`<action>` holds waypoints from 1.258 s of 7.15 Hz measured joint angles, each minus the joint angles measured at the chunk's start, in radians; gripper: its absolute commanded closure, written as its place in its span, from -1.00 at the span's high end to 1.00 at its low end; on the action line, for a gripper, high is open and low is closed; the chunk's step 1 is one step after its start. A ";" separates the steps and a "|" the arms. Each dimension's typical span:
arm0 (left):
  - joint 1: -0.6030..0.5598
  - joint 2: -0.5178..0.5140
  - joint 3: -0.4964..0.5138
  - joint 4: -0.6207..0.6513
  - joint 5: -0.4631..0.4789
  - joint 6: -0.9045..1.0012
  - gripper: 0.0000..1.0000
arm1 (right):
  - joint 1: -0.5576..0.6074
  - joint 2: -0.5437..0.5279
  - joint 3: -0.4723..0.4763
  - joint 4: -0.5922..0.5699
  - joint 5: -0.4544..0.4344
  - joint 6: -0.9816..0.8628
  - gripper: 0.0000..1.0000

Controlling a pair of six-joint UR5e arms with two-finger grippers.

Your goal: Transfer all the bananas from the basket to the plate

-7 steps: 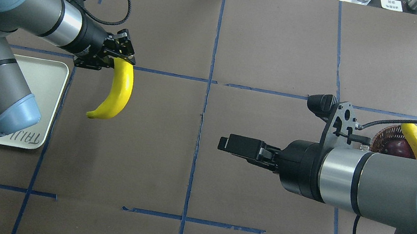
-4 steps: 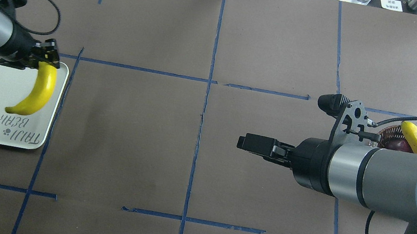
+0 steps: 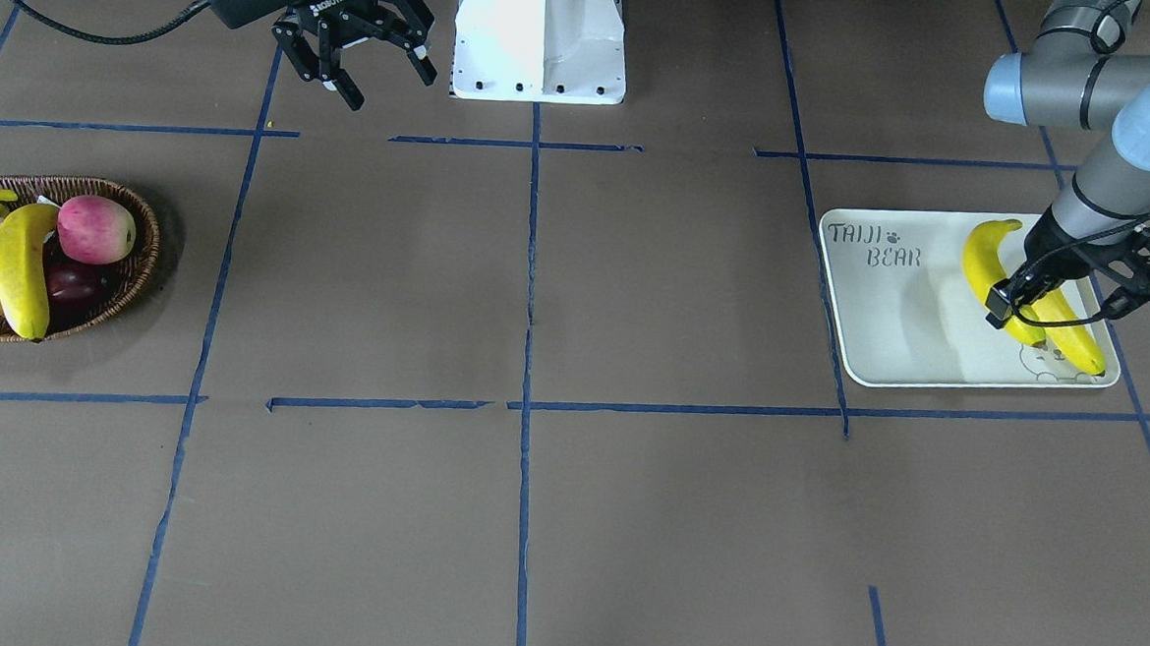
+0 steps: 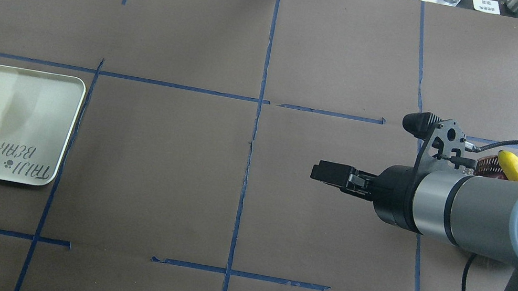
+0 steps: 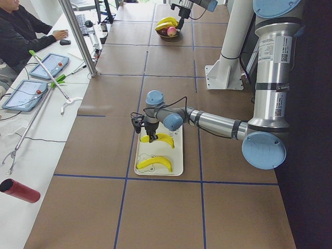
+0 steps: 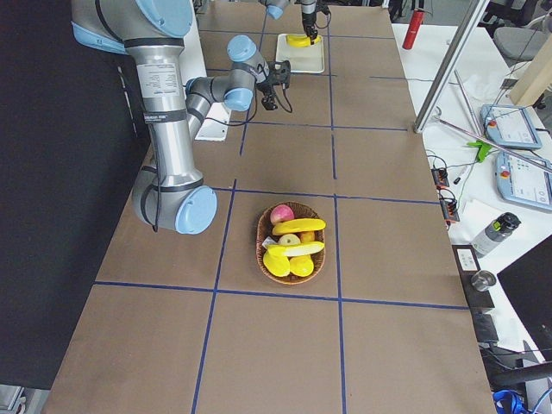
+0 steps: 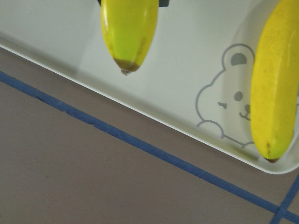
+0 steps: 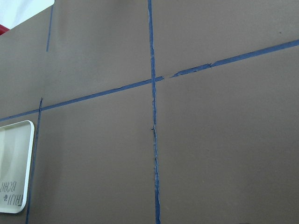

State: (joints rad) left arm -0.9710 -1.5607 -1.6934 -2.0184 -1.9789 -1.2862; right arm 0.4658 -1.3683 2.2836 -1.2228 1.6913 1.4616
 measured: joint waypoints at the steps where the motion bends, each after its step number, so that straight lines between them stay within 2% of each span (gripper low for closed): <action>1: -0.001 0.002 0.023 -0.024 0.026 0.002 0.64 | 0.008 0.001 0.002 -0.001 0.003 -0.001 1.00; 2: -0.001 0.005 0.034 -0.041 0.037 0.005 0.99 | 0.011 0.002 0.004 -0.001 0.004 -0.001 1.00; 5: -0.001 0.006 0.038 -0.068 0.045 0.007 0.99 | 0.057 -0.005 0.011 -0.027 0.036 -0.027 1.00; 7: -0.002 0.007 0.017 -0.124 0.039 -0.001 0.99 | 0.187 -0.015 0.018 -0.147 0.169 -0.184 1.00; 9: 0.001 -0.003 -0.056 -0.139 0.022 -0.002 1.00 | 0.356 -0.106 0.013 -0.210 0.336 -0.441 1.00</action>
State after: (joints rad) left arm -0.9704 -1.5638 -1.7498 -2.1573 -1.9572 -1.2883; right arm 0.8220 -1.4739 2.2971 -1.4330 2.0273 1.0209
